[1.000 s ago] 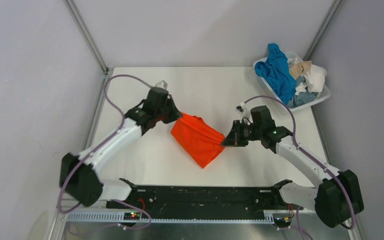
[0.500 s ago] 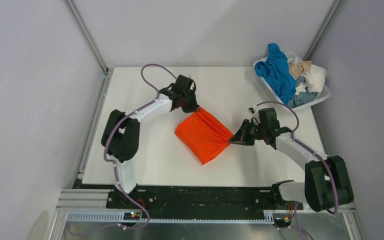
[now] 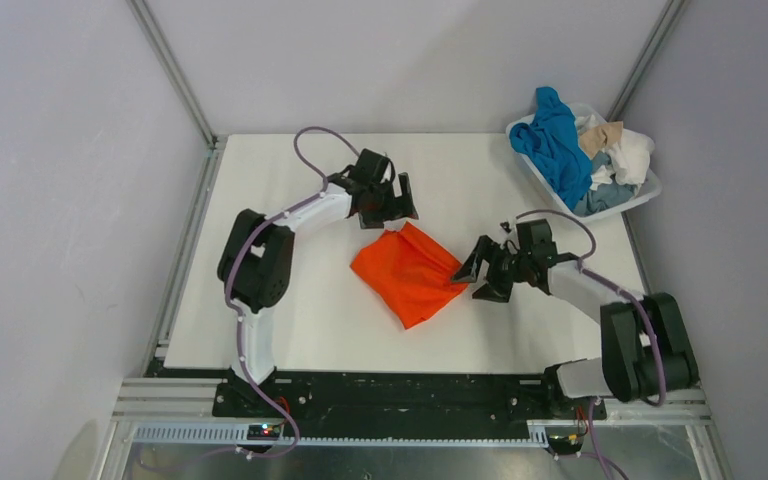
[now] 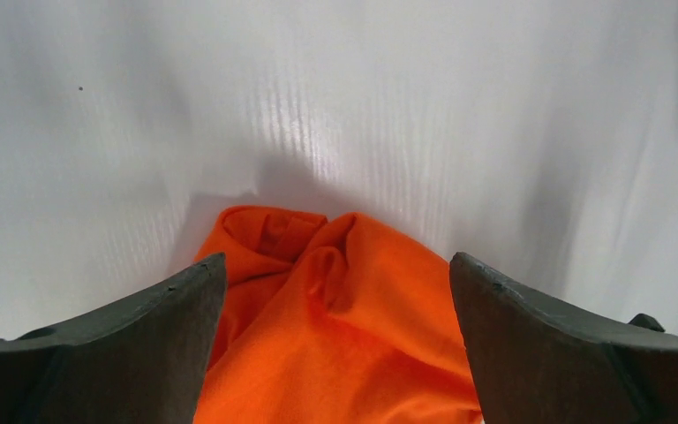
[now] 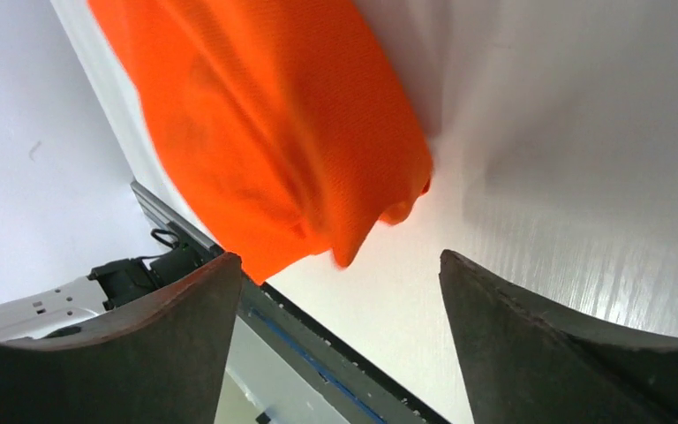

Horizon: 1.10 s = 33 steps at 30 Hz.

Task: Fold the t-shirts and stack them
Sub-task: Fold the long partially folded tshirt into a neat square, then smooth out wrinkles on the folded tshirt

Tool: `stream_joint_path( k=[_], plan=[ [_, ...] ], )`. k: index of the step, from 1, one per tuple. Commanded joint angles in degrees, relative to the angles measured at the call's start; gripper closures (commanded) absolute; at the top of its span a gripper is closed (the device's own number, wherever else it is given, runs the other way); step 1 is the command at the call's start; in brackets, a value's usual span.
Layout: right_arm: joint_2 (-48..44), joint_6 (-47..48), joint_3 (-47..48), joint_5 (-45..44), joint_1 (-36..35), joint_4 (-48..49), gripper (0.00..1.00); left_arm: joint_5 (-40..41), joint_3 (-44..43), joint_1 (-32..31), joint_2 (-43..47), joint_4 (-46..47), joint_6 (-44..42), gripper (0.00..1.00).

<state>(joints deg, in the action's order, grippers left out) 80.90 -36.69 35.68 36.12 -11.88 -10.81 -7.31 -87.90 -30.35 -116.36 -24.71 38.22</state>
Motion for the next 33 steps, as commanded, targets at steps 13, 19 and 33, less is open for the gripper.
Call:
stream_joint_path(
  k=[13,19,33],
  plan=[
    [-5.34,-2.46,12.37,-6.57,-17.58,6.4,0.01,3.18,21.23,-1.47,28.05,3.83,-1.13,0.0],
    [12.1,-2.22,25.87,-7.89,-18.84,9.38,0.01,5.49,35.24,4.43,38.15,6.71,2.55,0.0],
    [31.82,3.08,44.26,-16.13,-11.24,0.59,0.01,-0.42,39.14,4.87,46.93,10.21,-2.17,0.0]
  ],
)
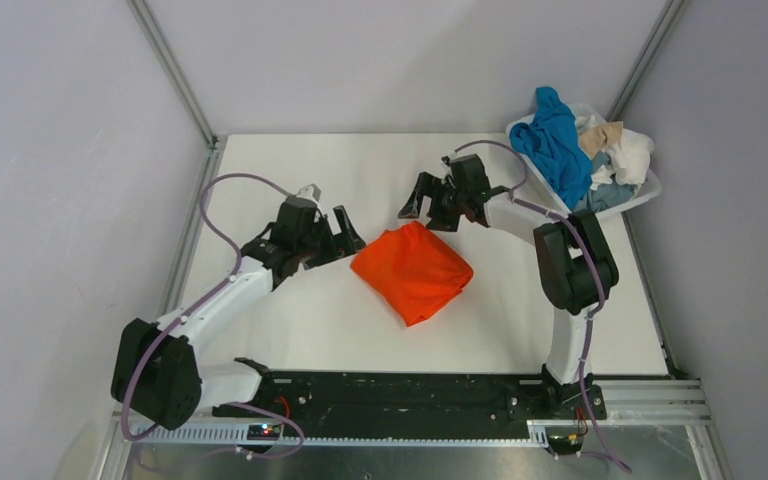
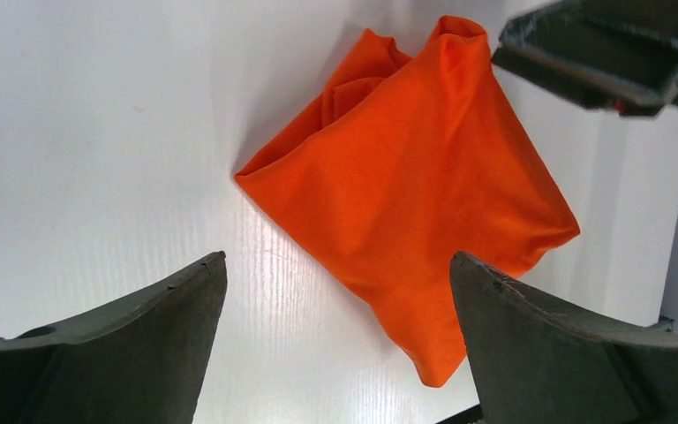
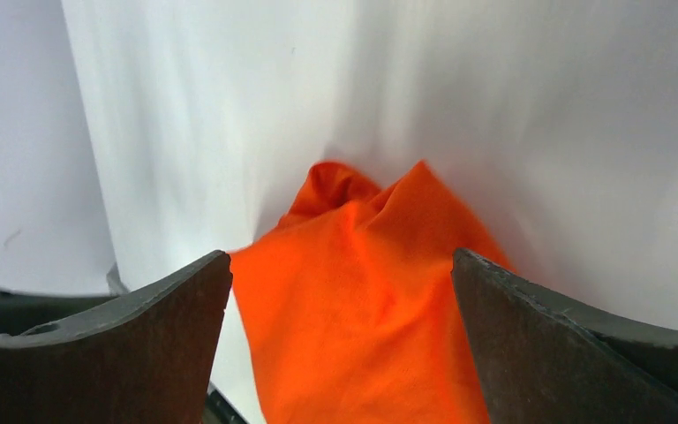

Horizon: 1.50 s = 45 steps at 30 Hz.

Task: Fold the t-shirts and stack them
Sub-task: Smooth out wrinkles on the folded tshirt

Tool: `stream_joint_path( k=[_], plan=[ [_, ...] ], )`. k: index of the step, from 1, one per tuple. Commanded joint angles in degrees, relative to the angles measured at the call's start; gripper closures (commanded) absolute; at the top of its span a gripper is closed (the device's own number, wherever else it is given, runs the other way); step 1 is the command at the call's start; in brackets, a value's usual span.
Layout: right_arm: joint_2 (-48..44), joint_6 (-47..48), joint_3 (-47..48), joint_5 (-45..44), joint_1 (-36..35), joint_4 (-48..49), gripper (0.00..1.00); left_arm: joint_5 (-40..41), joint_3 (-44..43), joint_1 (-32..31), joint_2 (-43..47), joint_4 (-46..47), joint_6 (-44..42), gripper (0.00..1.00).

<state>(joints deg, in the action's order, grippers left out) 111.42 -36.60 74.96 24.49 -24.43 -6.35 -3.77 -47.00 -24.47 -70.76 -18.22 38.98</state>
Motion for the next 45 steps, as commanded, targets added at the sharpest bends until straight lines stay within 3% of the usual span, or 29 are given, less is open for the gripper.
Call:
stream_joint_path(
  k=[1,9,12,16,23,27,31,37,39,45],
  plan=[
    [1.25,3.05,5.09,-3.81,1.77,-4.33,0.01,-4.62,-2.89,-1.5,1.16,4.2,-3.64,0.0],
    [-11.13,4.89,0.45,-2.92,1.3,-11.17,0.0,-13.99,-13.69,-11.29,-11.1,6.78,-12.61,0.0],
    [-19.5,2.01,-6.82,2.03,1.36,-8.32,0.0,-16.9,-11.95,-14.67,-14.41,10.46,-14.1,0.0],
    [-23.66,-3.03,-20.05,12.13,1.25,0.78,0.0,-19.54,-6.66,-20.46,-17.06,17.4,-14.49,0.0],
    [-19.89,-2.8,-30.66,14.09,6.54,5.56,0.01,-15.07,-0.53,-25.98,-24.41,23.19,-13.33,0.0],
    [-15.42,0.63,-31.02,10.16,9.38,6.8,0.0,-14.63,2.59,-26.35,-27.36,28.09,-10.38,0.0],
    [-11.7,1.24,-30.7,11.46,9.73,11.15,0.0,-15.76,-0.08,-28.98,-30.13,31.97,-7.34,0.0],
    [-4.89,3.56,-21.62,11.04,8.56,8.72,0.01,-10.65,-8.26,-34.93,-33.76,33.22,-5.09,0.0],
    [-2.71,5.57,-16.19,9.78,6.9,3.93,0.01,-7.68,-10.0,-35.25,-34.19,33.26,-4.01,0.0],
    [-7.0,8.86,-5.12,1.01,4.6,-8.88,0.0,0.58,-5.5,-35.22,-20.72,28.96,-5.28,0.0]
  ],
)
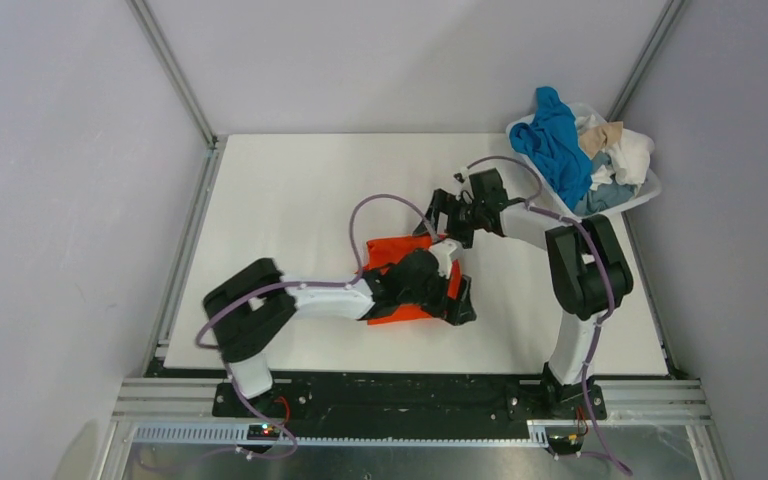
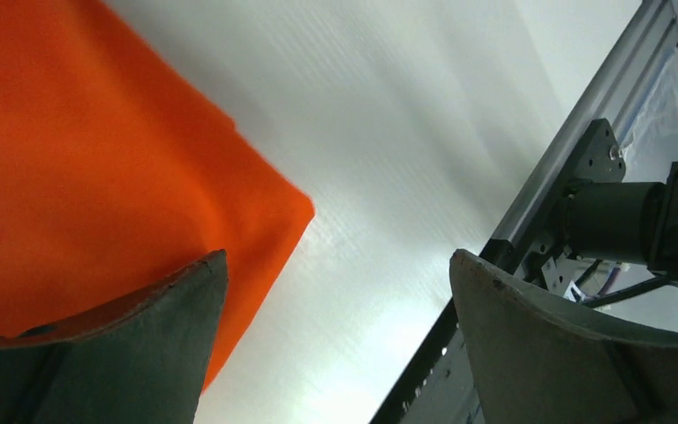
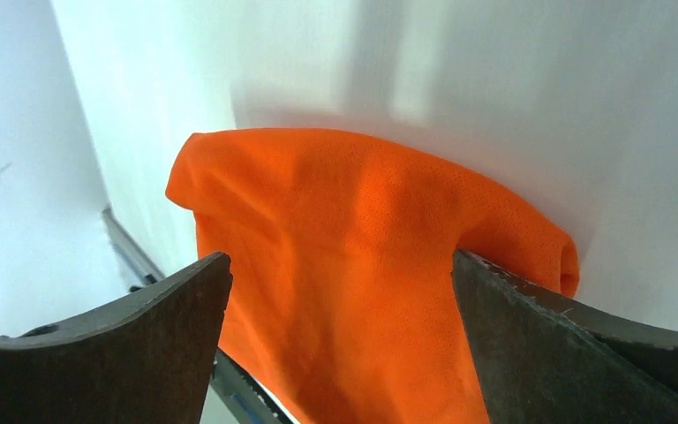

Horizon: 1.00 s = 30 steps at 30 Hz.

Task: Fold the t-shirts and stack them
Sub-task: Smooth out wrinkles on the folded tshirt

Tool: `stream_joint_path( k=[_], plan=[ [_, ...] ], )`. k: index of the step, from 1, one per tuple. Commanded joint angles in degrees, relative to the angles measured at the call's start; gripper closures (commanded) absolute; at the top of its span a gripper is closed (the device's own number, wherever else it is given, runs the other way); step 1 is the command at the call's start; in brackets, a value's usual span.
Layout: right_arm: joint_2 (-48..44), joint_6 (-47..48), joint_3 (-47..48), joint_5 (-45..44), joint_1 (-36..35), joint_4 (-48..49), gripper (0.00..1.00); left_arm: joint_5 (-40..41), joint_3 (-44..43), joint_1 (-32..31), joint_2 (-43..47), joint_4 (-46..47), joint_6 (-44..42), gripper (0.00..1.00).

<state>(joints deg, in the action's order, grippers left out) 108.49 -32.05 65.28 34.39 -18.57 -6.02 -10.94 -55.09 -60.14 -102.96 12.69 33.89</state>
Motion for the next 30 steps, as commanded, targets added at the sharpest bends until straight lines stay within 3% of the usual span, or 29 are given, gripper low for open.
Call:
stream_joint_path(
  k=[1,4,6,13,22,27,30],
  plan=[
    [-6.8,4.07,4.71,-9.95,-1.77,-10.07,0.01,9.17,3.53,0.46,16.45,-3.15,-0.51,0.0],
    [-11.87,2.66,4.49,-12.2,-2.53,-13.65,0.0,17.55,7.61,1.02,24.61,-6.25,-1.07,0.0],
    [-15.11,1.89,3.47,-13.17,-3.63,-14.91,0.01,18.32,9.49,4.19,28.14,-8.01,-0.08,0.0],
    [-21.23,-3.3,-6.44,-5.41,-4.71,-7.4,0.01,16.05,14.26,10.62,24.14,-7.53,3.46,0.0],
    [-16.1,-2.57,-9.68,-6.79,-3.59,-5.65,0.0,16.26,18.82,13.31,15.2,-6.8,6.82,0.0],
    [-22.01,-0.41,-9.66,-7.83,-1.89,-9.38,0.01,13.68,17.37,13.57,21.68,-7.27,4.17,0.0],
    [-28.12,0.88,-9.77,-13.52,-1.67,-13.85,0.01,17.18,16.01,13.59,27.63,-10.78,3.14,0.0]
  ],
)
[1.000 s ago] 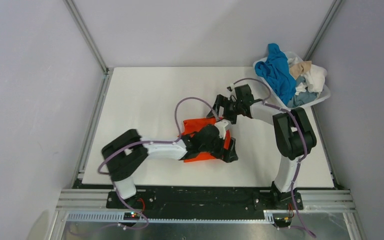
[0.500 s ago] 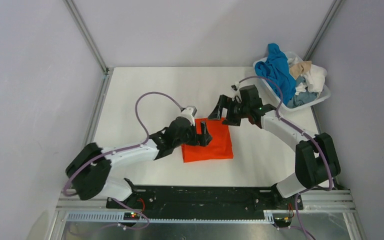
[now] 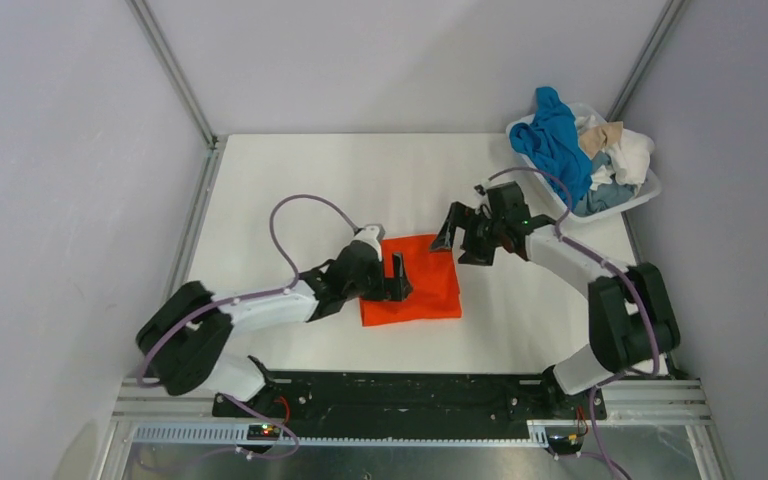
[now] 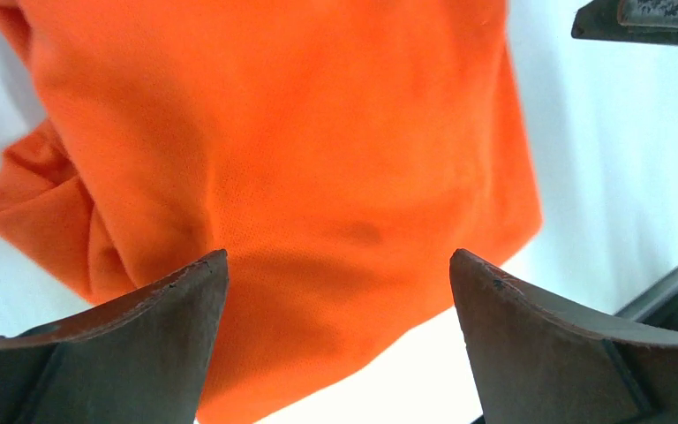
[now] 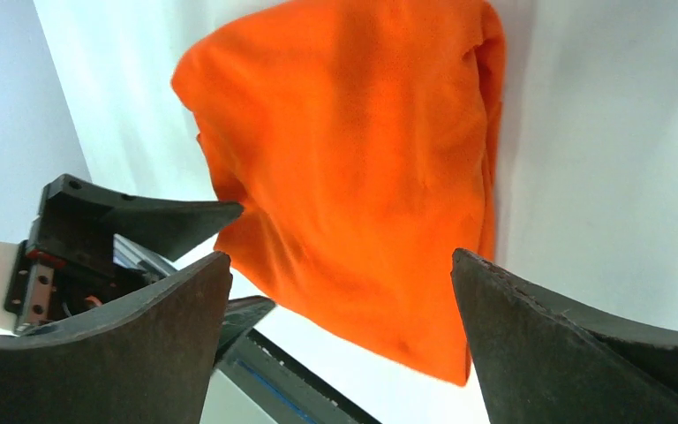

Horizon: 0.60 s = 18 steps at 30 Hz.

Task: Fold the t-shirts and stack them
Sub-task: Smooth out wrinkles on the folded tshirt, then put the neatly folded tshirt into the corner of the board with the left arm

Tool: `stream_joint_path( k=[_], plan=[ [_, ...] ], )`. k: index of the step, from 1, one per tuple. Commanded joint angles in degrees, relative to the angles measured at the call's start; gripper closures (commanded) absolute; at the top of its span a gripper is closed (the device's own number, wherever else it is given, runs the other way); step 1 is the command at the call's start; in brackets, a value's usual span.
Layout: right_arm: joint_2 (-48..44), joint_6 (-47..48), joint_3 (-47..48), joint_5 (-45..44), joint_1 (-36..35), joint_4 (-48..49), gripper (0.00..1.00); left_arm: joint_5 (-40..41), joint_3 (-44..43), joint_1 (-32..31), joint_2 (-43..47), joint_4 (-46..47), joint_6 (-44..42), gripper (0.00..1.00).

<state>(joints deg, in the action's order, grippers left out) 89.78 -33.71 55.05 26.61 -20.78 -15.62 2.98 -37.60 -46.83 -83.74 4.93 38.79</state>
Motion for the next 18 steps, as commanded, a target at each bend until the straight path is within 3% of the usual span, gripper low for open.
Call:
stream_joint_path(
  k=[1,5,9,13,18],
  plan=[
    [-12.56,2.92,0.05,-7.26,0.55,-5.26,0.01,4.79,-2.07,0.45,10.99,-6.63,-1.34,0.0],
    [-21.83,1.6,-4.83,-16.34,0.84,-9.14,0.01,11.26,-2.55,4.09,13.51,-14.7,1.32,0.0],
    [-29.27,0.42,-10.84,-19.72,1.4,-10.57,0.01,5.26,-1.7,11.18,9.62,-16.31,3.71,0.0],
    [-33.97,-0.11,-14.44,-22.44,1.64,-12.54,0.01,3.14,-3.61,12.08,4.05,-16.69,2.69,0.0],
    [-34.98,0.61,-16.01,-22.14,2.03,-13.26,0.01,1.18,-7.78,12.04,-4.23,-16.48,2.35,0.17]
  ],
)
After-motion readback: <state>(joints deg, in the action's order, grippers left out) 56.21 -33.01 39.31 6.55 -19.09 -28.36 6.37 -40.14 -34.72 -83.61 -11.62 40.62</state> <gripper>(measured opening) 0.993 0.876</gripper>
